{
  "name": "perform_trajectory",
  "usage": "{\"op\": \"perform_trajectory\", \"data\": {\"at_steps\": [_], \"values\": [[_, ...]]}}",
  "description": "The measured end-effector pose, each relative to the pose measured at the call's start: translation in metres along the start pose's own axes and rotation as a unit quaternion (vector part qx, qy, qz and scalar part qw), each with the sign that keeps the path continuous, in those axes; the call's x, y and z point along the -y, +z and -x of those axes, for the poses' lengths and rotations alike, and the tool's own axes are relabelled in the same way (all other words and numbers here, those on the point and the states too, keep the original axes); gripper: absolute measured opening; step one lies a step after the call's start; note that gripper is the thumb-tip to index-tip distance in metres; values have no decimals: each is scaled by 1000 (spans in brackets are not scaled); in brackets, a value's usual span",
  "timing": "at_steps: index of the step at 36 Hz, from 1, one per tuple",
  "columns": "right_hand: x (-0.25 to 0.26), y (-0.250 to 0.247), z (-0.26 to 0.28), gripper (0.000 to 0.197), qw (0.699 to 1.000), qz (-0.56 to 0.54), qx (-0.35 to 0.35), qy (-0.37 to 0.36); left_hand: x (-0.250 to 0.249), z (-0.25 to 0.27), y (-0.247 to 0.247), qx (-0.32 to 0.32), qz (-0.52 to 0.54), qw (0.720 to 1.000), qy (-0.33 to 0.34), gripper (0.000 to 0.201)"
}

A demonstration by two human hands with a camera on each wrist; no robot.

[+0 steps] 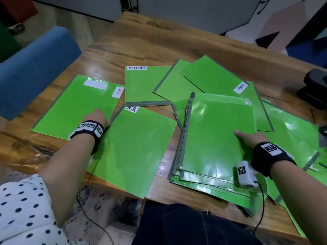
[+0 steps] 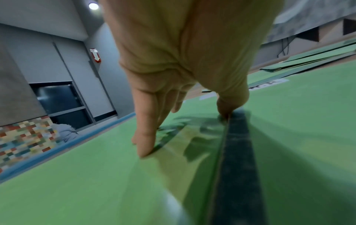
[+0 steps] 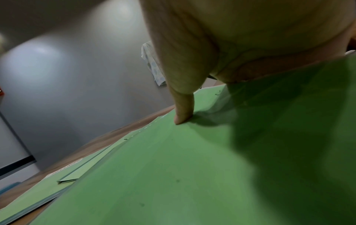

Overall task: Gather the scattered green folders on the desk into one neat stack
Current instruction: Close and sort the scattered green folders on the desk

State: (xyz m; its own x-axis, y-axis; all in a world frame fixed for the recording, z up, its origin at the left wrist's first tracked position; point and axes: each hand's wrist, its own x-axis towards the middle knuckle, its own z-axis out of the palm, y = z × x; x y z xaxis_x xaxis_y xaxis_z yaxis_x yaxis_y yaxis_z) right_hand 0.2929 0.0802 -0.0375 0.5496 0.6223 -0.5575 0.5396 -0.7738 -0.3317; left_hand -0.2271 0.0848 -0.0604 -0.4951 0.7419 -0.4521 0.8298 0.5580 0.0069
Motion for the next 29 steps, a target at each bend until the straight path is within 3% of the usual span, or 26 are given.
{"op": "perform_trajectory", "data": {"at_steps": [12, 20, 29], "values": [[12, -6, 18, 76, 998, 43, -43, -31, -19, 6, -8, -19, -27, 997, 69, 46], [13, -8, 25, 74, 997, 49, -44, -36, -24, 24, -20, -109, -66, 988, 90, 14], [11, -7, 23, 83, 998, 42, -35, -34, -26, 54, -86, -258, -106, 958, 67, 30]]}}
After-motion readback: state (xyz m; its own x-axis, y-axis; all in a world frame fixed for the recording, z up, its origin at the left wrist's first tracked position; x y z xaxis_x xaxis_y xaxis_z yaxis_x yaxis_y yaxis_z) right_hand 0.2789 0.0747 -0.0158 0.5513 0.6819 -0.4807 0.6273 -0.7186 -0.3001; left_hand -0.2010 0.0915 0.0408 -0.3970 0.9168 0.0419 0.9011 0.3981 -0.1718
